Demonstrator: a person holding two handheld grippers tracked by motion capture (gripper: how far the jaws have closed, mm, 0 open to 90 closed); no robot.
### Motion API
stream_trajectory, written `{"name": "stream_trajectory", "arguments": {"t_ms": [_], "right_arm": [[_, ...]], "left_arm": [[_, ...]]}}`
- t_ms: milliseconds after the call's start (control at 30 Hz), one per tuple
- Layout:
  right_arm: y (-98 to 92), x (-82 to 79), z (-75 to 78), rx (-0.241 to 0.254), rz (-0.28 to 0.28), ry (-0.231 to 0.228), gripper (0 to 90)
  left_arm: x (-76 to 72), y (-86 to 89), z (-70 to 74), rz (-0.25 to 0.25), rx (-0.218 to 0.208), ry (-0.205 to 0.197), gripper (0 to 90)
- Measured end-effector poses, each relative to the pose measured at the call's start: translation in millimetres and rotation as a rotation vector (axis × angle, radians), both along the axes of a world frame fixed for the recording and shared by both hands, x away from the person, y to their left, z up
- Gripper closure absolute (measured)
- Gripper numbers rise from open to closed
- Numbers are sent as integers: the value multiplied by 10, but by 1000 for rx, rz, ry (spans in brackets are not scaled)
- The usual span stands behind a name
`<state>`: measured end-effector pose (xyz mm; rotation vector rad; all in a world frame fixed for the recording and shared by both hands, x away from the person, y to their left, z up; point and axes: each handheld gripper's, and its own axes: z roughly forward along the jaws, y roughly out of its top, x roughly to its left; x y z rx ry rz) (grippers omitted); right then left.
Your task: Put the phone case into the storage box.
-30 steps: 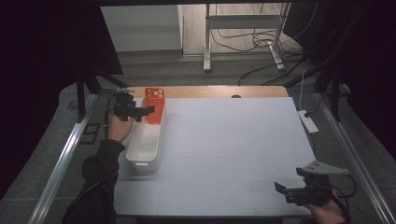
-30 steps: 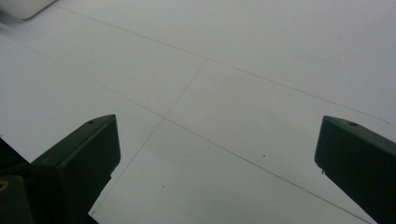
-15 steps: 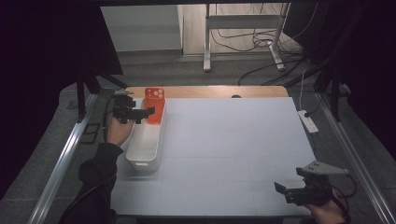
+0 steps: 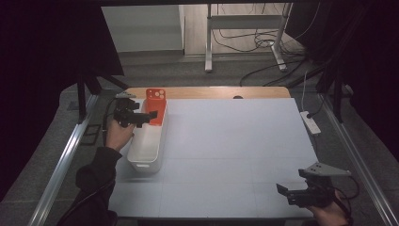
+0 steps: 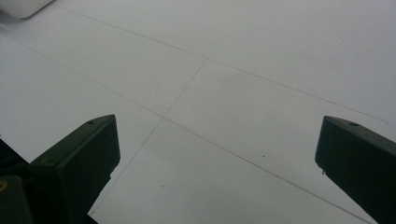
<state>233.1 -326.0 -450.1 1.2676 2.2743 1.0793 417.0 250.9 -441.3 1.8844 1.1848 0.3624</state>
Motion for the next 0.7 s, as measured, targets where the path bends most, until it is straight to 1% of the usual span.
{"name": "stream_trajectory", "arguments": {"t_ms": [33,133,233,333,633,700], "right_arm": [[-1,1,0,-1,0,0,4],[-1,-1,0,0,1,-1,4],[-1,0,0,1,0,0,4],[0,-1,1,0,0,0,4],[4,1,-1,-5,6,1,4],[4,1,-1,-6,6,1,4]], "left_arm": [[-10,0,6,-3,4,5,31],[-36,5,8,-12,-3,4,24],[-72,8,5,-17,8,-2,19],[-104,9,1,-16,4,-9,11],[-213,8,9,-25,-31,-23,2],[-234,4,12,-30,-31,-25,2]]}}
